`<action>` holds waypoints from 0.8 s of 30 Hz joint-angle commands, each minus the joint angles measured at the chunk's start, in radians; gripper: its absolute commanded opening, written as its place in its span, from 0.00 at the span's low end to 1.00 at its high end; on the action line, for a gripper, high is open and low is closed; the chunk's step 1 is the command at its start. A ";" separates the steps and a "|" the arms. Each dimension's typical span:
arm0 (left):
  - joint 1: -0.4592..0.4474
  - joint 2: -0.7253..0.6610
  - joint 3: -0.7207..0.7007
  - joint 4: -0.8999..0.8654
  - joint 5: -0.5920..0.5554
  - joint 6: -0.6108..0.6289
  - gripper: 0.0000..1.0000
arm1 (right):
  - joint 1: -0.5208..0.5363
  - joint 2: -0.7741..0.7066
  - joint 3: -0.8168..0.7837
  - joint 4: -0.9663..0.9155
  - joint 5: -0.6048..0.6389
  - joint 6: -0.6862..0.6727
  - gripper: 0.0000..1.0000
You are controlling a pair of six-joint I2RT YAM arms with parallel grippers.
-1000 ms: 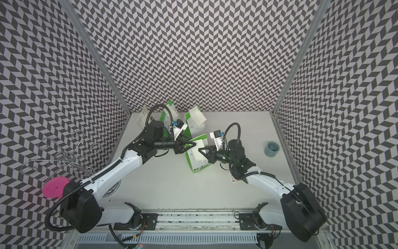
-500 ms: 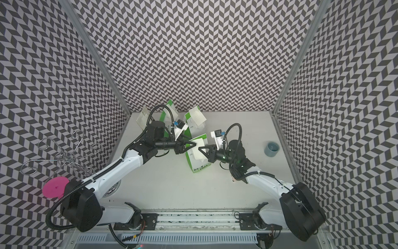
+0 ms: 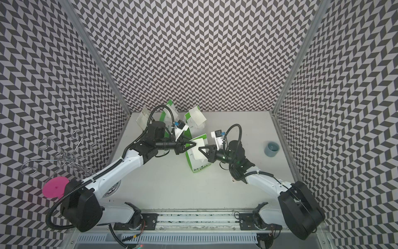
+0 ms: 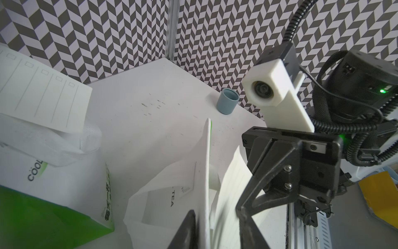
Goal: Staple the receipts to the bags
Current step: Hold the receipt from the takeout bag.
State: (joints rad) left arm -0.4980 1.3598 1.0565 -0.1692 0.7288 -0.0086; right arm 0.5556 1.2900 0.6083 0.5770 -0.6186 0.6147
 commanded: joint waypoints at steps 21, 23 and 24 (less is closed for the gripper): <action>-0.019 0.005 0.022 -0.026 -0.011 0.030 0.05 | -0.003 0.015 -0.010 0.086 0.030 0.027 0.01; -0.022 0.003 0.023 -0.030 -0.026 0.030 0.00 | -0.003 0.005 -0.007 0.057 0.057 0.027 0.17; -0.026 -0.001 0.023 -0.033 -0.036 0.030 0.00 | -0.002 -0.006 -0.008 0.042 0.067 0.024 0.32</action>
State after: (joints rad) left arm -0.5133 1.3640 1.0573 -0.1905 0.7143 0.0097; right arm 0.5556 1.2972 0.6064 0.5957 -0.5915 0.6373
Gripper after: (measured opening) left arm 0.064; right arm 0.233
